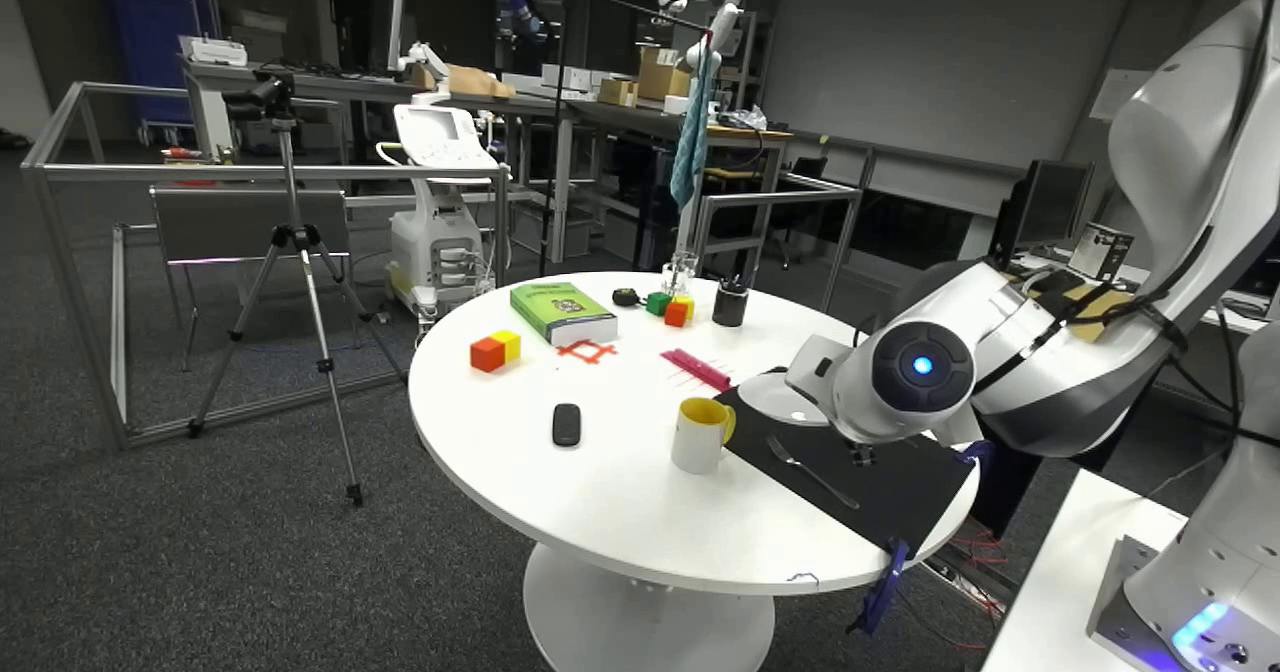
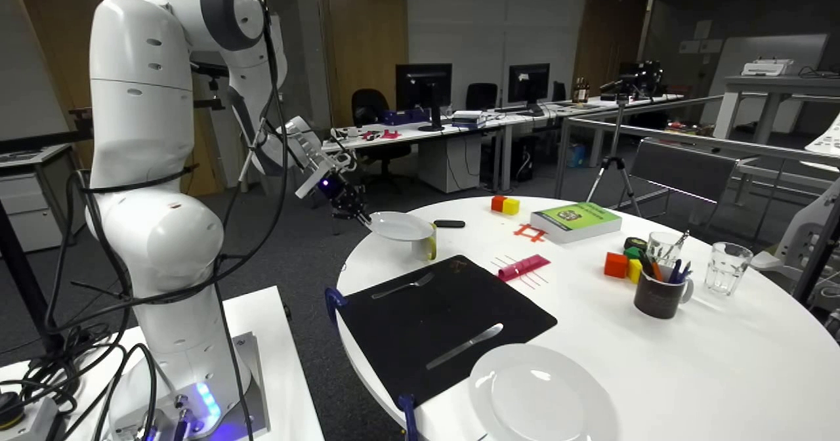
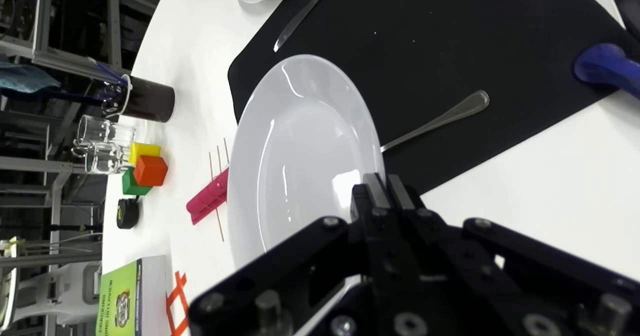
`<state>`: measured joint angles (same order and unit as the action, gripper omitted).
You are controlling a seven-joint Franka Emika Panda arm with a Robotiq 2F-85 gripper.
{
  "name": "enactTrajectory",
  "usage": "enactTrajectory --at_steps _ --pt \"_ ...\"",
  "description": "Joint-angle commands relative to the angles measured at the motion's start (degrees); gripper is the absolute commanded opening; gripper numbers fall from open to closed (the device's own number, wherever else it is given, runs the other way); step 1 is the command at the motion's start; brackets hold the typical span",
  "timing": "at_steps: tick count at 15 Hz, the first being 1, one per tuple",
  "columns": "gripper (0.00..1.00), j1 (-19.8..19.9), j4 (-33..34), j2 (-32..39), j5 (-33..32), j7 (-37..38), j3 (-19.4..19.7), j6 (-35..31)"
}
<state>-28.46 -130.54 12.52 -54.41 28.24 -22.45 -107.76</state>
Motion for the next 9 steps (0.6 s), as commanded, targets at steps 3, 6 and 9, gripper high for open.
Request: enactTrajectory --at_steps 3,6,9 --pt "0.01 -1.4 -0.1 -0.1 -2.3 -1.8 -1.5 2.3" --pt "0.01 -1.6 0.1 0.2 -1.4 -1.6 -2.3 1.5" --pt "0.01 -1.9 0.6 0.7 -0.5 -1.0 -3.4 0.1"
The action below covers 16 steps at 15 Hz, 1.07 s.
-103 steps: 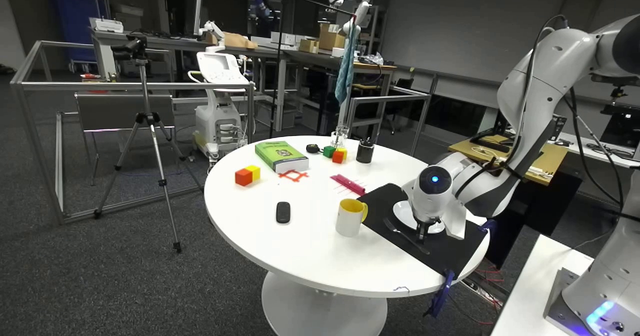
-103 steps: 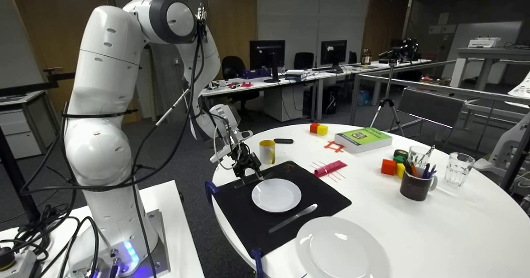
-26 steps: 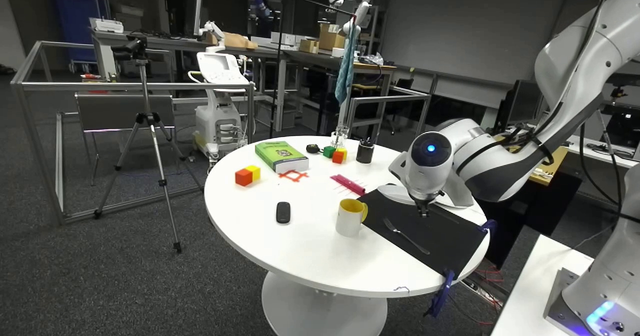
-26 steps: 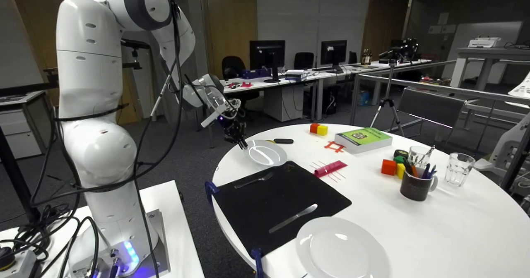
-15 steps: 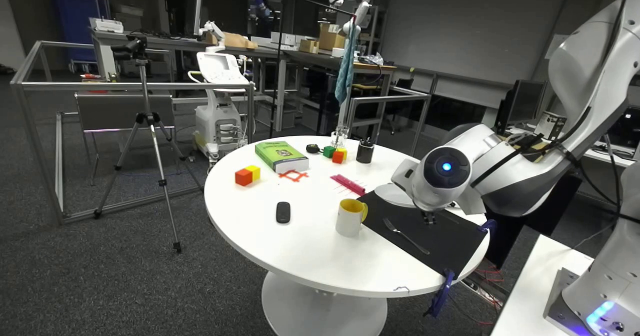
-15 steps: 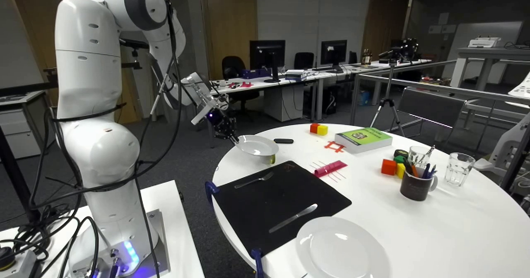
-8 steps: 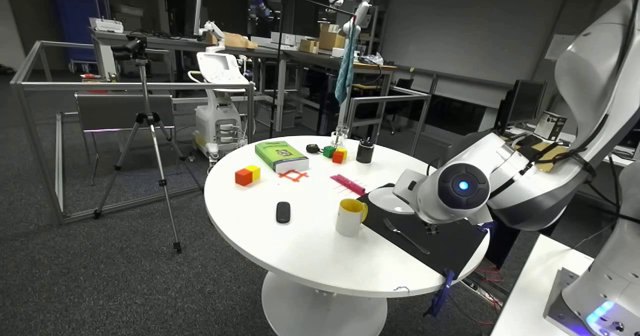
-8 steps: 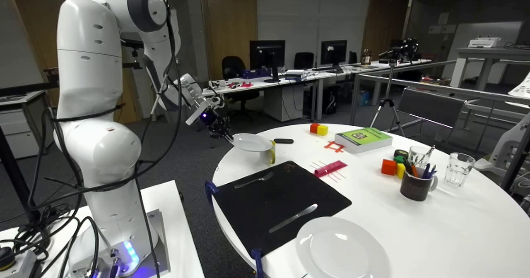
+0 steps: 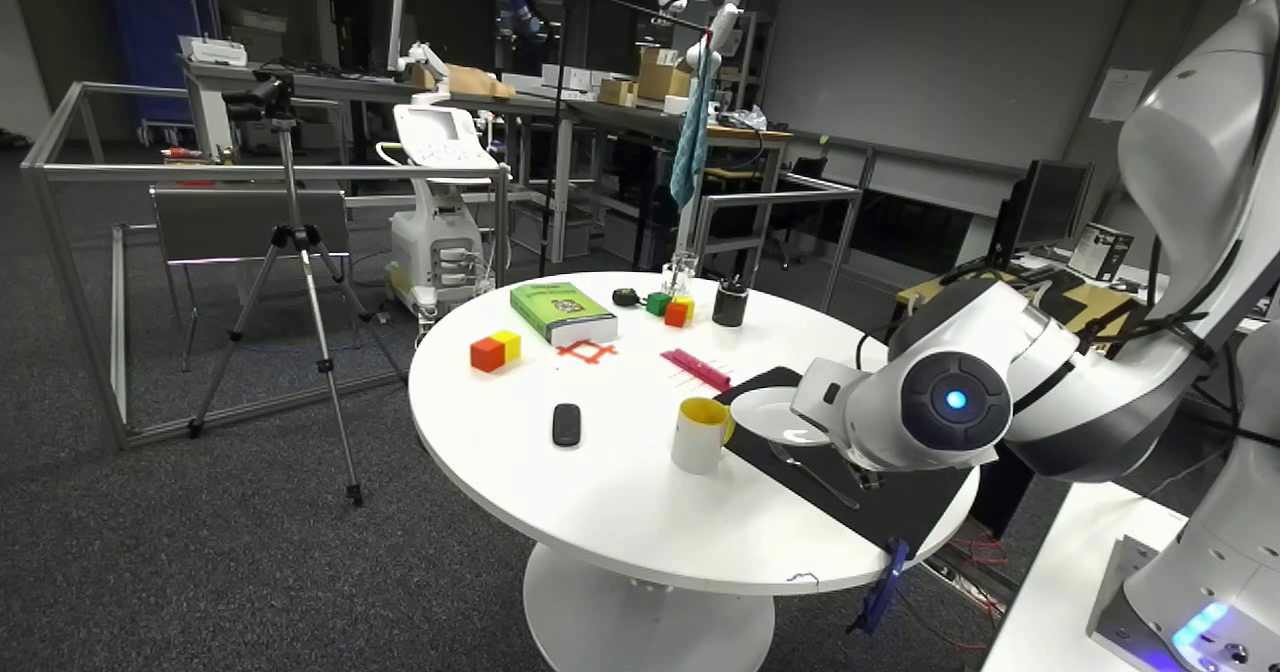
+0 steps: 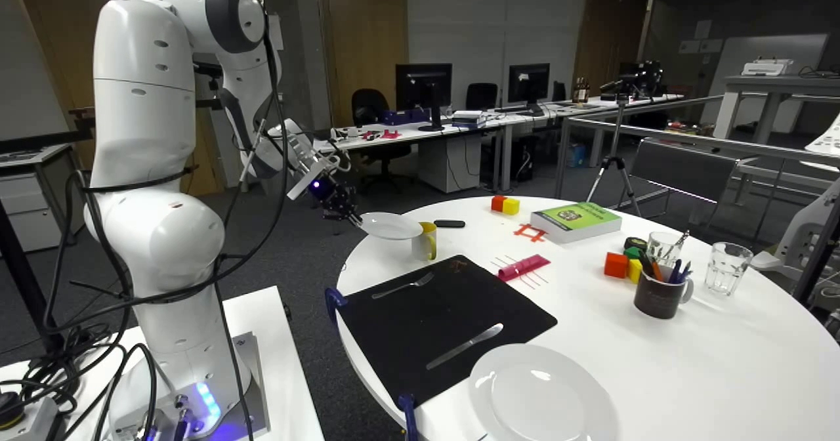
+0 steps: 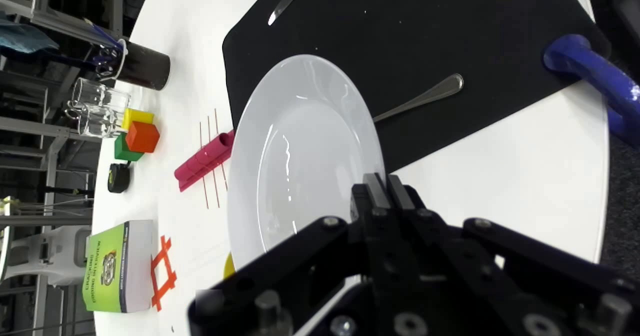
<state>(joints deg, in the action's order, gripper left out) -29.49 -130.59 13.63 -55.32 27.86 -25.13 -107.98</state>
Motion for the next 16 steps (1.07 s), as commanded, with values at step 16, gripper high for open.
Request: enactTrajectory --at_steps 16 --pt "0.01 -4.1 1.7 6.2 -0.6 -1.2 -1.0 -6.2"
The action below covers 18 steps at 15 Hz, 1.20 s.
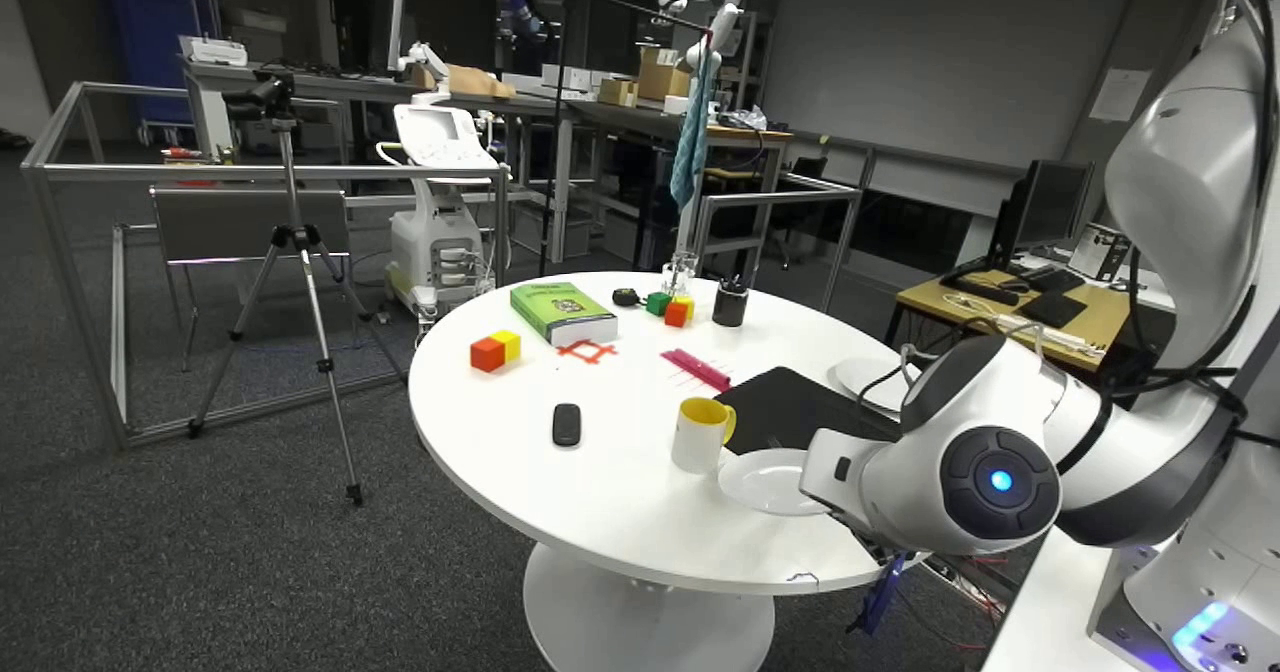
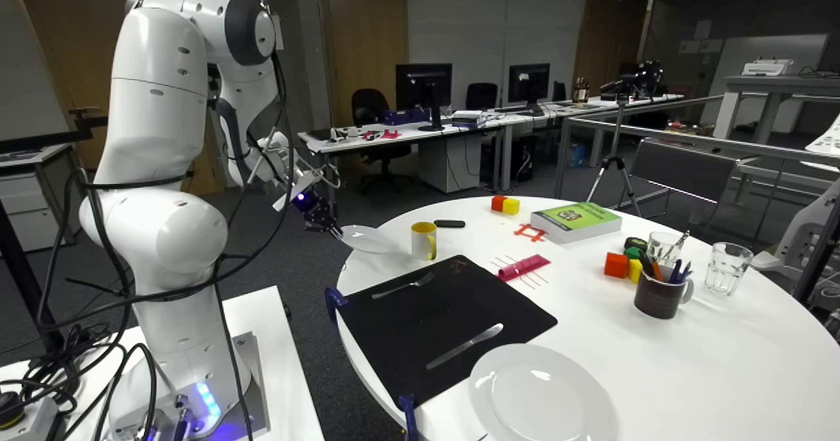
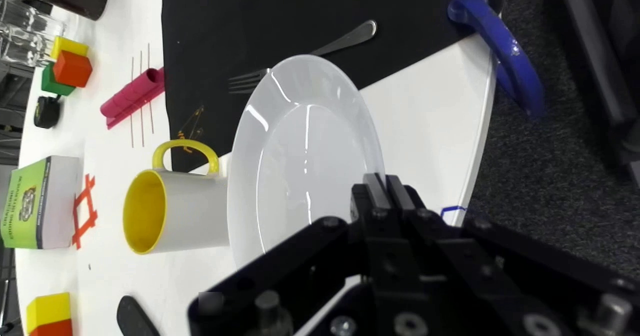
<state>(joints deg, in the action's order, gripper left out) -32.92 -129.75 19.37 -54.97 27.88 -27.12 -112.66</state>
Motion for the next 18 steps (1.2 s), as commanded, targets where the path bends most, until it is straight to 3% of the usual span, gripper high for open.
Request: enactTrajectory --at_steps 1,18 --pt "0.01 -0.7 0.9 0.7 -1.1 -1.2 1.1 -2.3" --pt "0.01 -1.1 1.3 5.8 -6.7 -1.0 2.9 -6.1"
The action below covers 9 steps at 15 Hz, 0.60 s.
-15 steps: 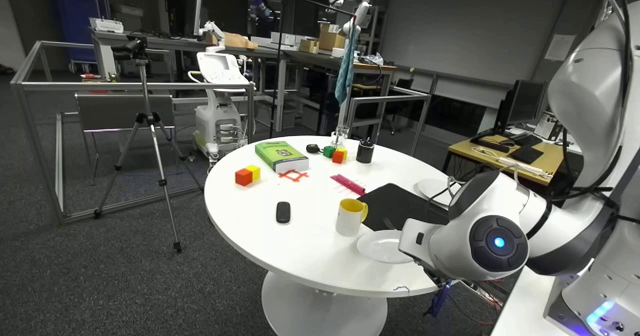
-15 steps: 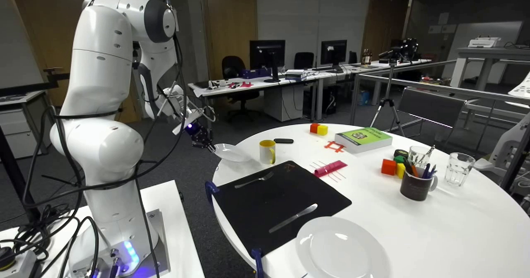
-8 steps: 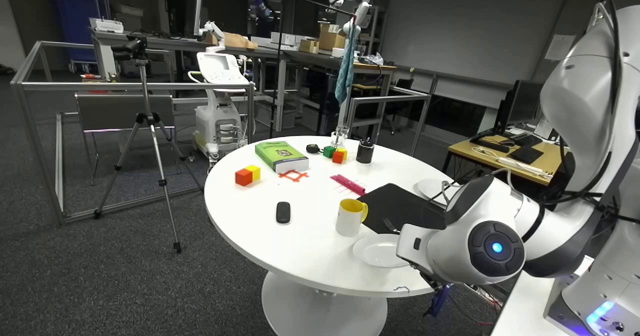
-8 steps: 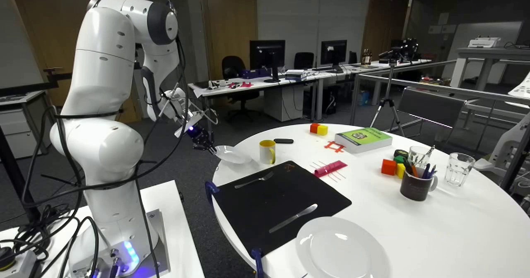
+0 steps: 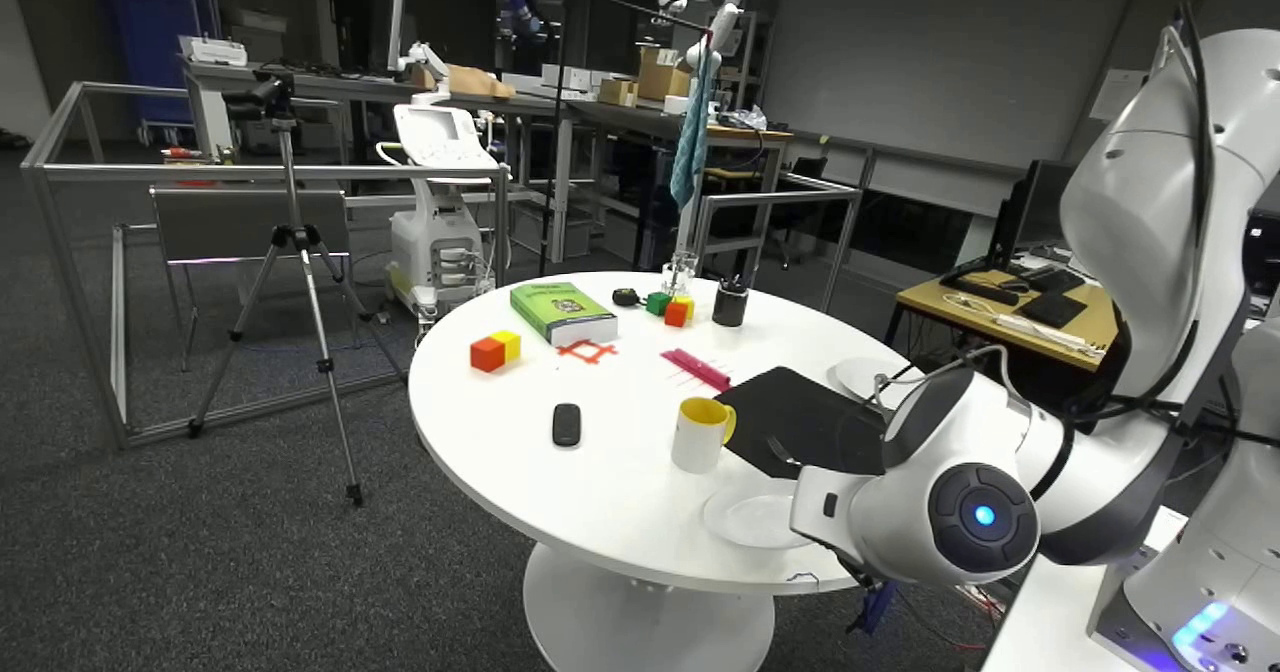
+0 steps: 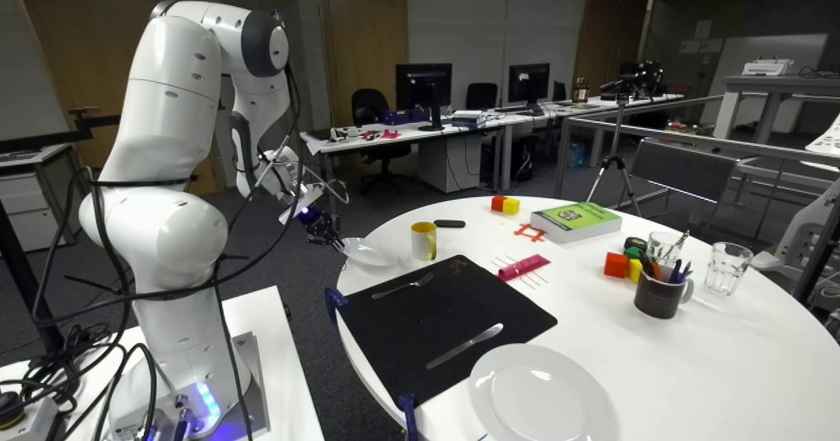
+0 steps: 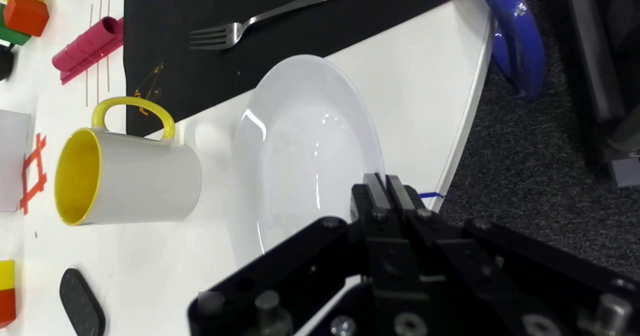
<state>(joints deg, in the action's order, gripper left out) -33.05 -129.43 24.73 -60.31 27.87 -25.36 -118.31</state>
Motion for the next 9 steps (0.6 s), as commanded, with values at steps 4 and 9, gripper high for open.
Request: enactTrajectory --at_steps 4,9 --pt "0.01 -1.1 1.4 1.2 -1.8 -1.2 1.2 -0.4" --pt "0.47 -1.1 1.9 2.1 -1.9 -1.4 1.3 -0.3"
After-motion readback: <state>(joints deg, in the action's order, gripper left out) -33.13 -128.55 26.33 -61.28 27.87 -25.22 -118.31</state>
